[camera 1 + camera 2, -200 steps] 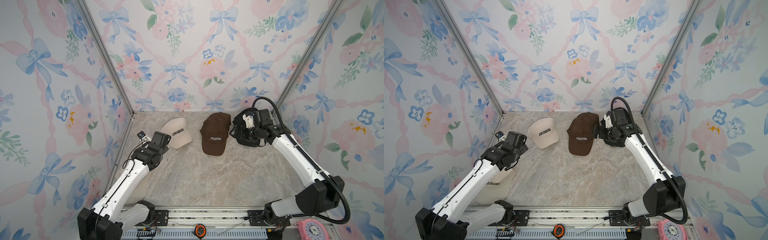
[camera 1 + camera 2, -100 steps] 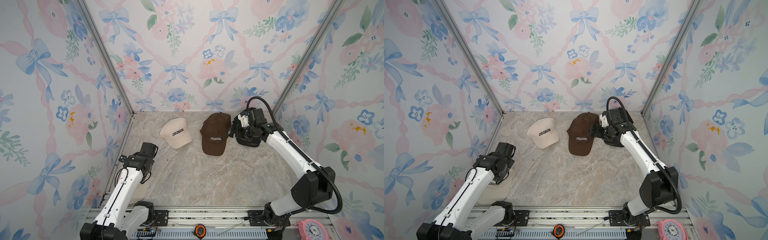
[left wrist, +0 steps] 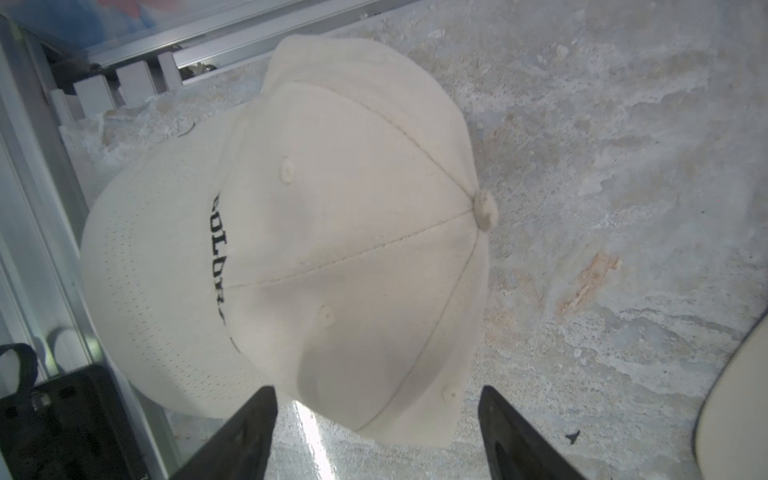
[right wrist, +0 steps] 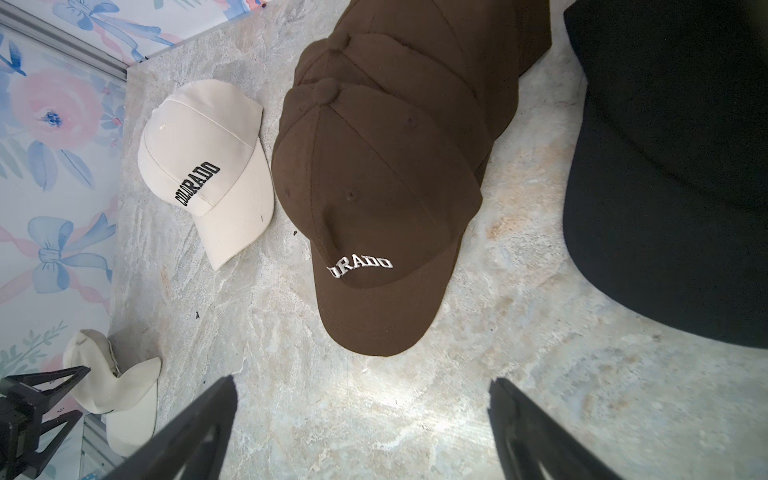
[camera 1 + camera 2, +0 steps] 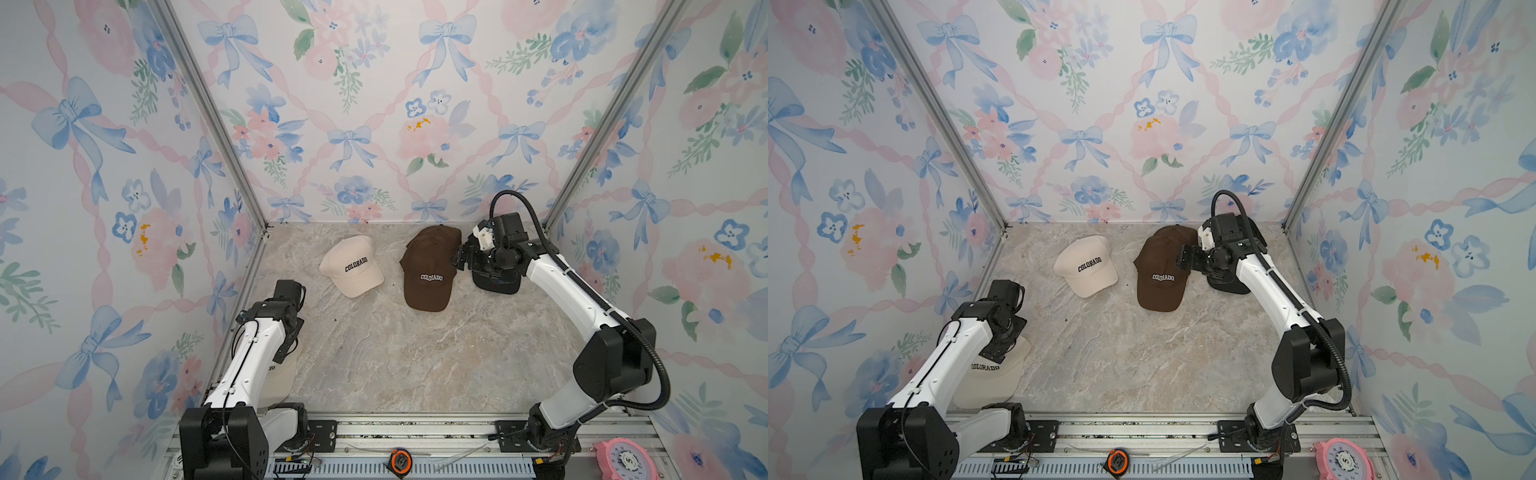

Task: Stack the baseball caps by color
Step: Move the baseball cap to the center of the board.

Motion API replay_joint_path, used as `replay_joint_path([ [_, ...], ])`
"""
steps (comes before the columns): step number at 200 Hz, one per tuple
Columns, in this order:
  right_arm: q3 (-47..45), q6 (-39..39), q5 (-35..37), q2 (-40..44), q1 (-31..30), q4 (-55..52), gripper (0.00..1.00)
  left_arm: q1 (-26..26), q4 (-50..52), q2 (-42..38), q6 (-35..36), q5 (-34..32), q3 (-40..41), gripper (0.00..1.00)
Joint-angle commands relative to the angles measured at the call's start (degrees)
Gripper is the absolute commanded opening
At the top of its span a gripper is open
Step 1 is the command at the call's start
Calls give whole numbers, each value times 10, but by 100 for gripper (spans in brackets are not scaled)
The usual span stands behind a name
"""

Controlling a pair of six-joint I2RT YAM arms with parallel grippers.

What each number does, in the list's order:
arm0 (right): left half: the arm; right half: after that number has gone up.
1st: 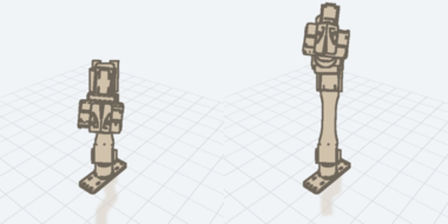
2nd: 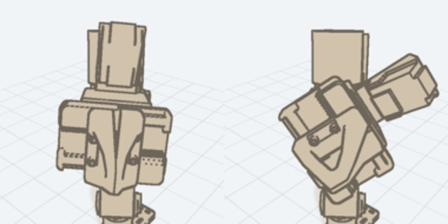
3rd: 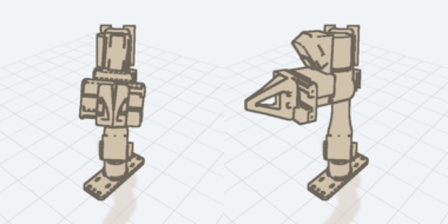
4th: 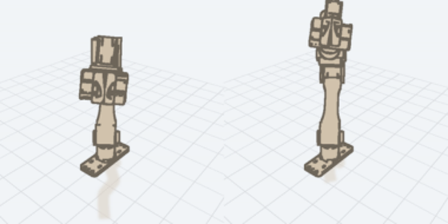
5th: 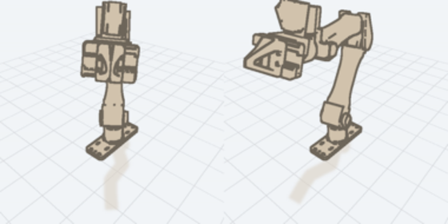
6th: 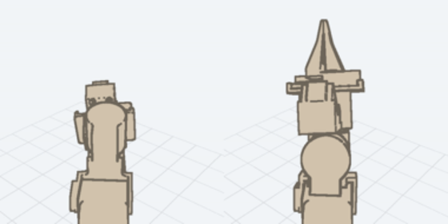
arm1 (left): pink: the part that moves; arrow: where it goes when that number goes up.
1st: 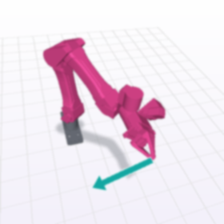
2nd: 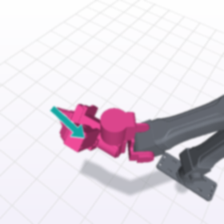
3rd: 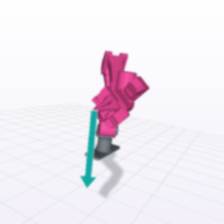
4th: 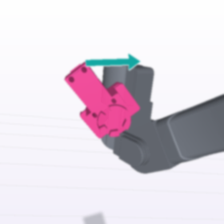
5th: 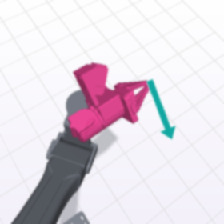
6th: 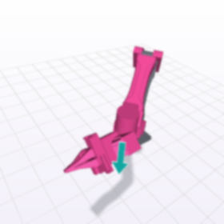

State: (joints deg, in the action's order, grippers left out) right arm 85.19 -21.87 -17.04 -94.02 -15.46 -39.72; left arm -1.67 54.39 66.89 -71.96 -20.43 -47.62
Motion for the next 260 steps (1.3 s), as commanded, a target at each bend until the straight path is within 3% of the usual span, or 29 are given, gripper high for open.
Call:
replay_joint_path([
  [1,25,-4,-12,-16,4,3,96,-10,-24,18,36,15,11,78],
  [17,29,-5,-11,-24,5,3,96,-14,-37,28,42,25,15,70],
  [48,35,-5,-10,-31,10,4,96,-14,-52,42,45,43,7,23],
  [68,43,-5,-11,-36,10,1,96,-13,-52,52,49,59,-9,0],
  [106,68,0,-21,-50,7,-7,96,31,-53,60,6,80,-47,0],
  [146,87,11,-39,-58,-25,-24,96,106,-62,130,-62,87,-129,0],
  [186,77,32,-57,-44,-90,-31,96,144,-86,191,-116,98,-190,0],
  [227,23,38,-27,7,-167,-5,96,162,-117,229,-128,107,-223,0],
  [239,11,31,-16,17,-185,3,96,163,-119,236,-114,117,-232,14],
  [260,4,24,25,28,-222,4,96,162,-119,224,-80,117,-235,53],
])
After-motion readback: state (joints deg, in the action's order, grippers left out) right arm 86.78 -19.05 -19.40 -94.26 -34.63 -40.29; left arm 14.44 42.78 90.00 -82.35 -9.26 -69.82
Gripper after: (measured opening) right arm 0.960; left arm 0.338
